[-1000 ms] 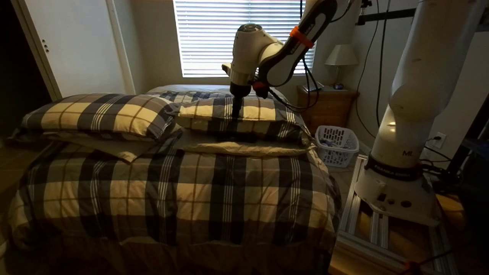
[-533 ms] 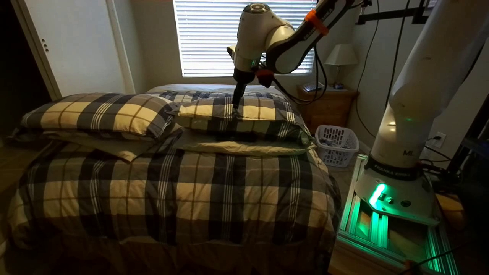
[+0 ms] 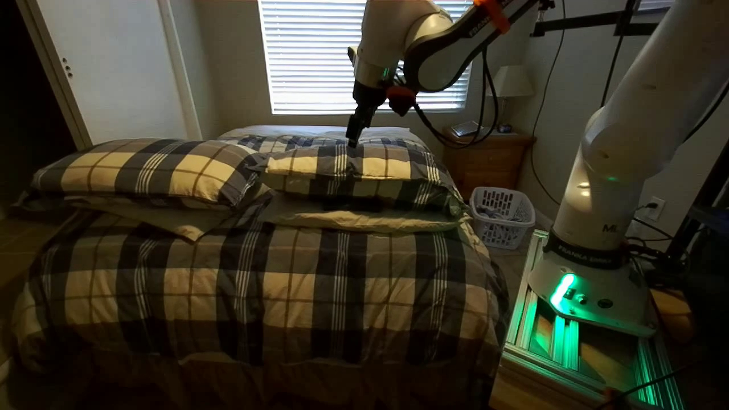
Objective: Put the remote control under the pillow
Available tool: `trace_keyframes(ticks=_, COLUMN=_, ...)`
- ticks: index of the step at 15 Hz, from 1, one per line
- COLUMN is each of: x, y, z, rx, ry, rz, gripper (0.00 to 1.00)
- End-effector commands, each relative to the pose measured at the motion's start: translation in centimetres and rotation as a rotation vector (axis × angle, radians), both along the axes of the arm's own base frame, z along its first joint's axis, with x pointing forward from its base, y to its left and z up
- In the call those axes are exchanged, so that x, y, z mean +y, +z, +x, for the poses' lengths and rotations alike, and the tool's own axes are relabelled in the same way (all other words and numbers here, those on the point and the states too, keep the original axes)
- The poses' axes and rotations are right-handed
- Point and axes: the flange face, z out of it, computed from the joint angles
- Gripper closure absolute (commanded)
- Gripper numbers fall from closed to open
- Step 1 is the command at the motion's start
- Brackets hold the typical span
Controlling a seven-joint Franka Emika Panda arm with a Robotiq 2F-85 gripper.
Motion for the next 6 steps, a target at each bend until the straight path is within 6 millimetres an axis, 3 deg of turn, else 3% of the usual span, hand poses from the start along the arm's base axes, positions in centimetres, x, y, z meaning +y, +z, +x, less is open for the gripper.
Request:
trace_keyframes(ticks=1, x=0.05, y=0.52, z=-0.27, rx=-0.007, ry=-0.004, rz=0.006, gripper=0.00)
trace_keyframes(ticks=6, x=0.02, y=1.11, z=-0.72, rx=-0.016, ry=-0.012, rz=0.009, gripper=0.00)
